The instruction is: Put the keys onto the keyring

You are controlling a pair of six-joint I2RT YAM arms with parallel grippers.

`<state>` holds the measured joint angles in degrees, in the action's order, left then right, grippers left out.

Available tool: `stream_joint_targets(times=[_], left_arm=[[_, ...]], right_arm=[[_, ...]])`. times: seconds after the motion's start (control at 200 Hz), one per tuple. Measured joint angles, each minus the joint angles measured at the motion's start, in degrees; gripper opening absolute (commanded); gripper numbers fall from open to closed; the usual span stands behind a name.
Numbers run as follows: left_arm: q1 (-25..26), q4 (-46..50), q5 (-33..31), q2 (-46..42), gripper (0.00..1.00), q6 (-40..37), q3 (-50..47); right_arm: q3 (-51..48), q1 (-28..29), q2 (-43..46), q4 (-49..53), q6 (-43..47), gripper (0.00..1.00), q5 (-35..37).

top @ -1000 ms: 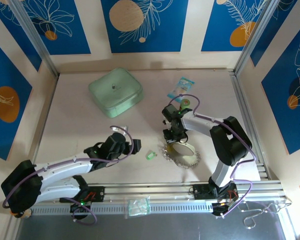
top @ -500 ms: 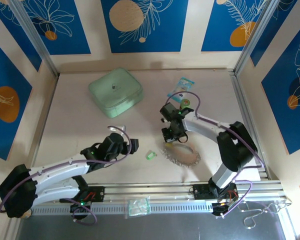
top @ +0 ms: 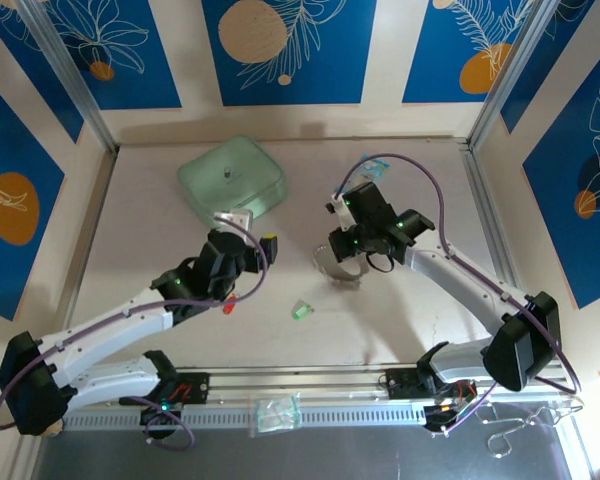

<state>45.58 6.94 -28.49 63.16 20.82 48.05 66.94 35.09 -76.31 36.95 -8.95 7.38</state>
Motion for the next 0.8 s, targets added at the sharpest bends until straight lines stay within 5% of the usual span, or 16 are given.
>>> stream_joint_targets(times=[0.495,0.8], left_arm=[[-13.25,-4.37,18.16,8.2,0.7,-17.66,3.98],[-16.17,-9.64,30.8,7.78,0.57,-28.81,3.19]], right_arm=[[0.85,-0.61,-7.5,-15.5,6.21,0.0,-16.94],[0.59,-1.33,-7.63,-21.22,11.34,0.0,-25.81]])
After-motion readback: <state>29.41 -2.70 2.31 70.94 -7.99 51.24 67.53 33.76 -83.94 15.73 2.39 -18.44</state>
